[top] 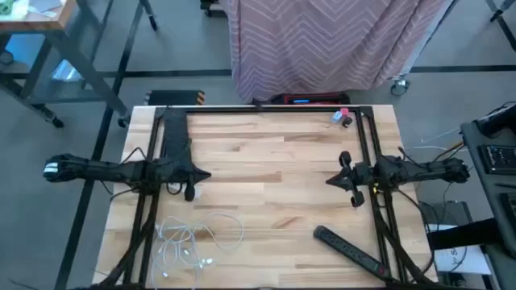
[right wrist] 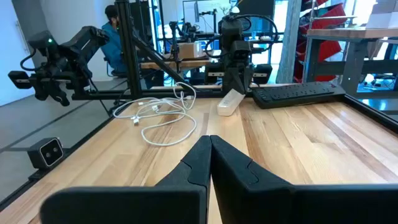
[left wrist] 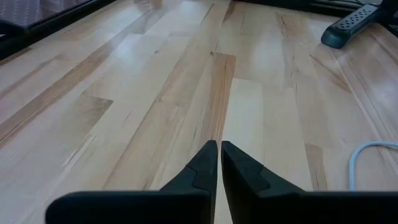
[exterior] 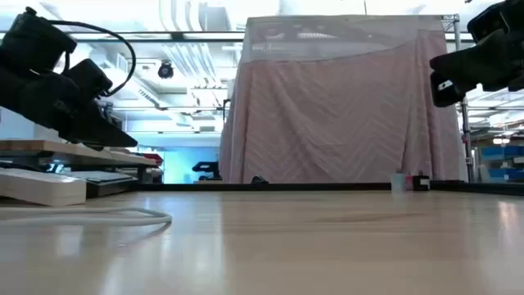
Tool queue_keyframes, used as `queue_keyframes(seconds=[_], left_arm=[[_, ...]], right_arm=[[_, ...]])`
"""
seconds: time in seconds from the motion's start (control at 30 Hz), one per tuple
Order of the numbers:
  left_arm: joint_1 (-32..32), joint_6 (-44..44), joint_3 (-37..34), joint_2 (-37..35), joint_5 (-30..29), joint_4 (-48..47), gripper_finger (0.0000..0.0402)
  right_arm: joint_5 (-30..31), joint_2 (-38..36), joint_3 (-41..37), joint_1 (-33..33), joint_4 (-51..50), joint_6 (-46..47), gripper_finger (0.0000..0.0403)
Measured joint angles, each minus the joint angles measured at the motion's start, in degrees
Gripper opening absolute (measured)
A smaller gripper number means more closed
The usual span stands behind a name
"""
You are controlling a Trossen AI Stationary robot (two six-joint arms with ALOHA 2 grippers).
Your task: Insert USB
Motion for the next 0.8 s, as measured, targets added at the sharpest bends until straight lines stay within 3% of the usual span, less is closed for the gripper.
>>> queue_keyframes(seconds=[0.8], left_arm=[[0.0, 0.0, 0.0, 0.0, 0.0, 0.0, 0.0002]], right_arm=[[0.0, 0.0, 0.0, 0.0, 0.0, 0.0, 0.0000]])
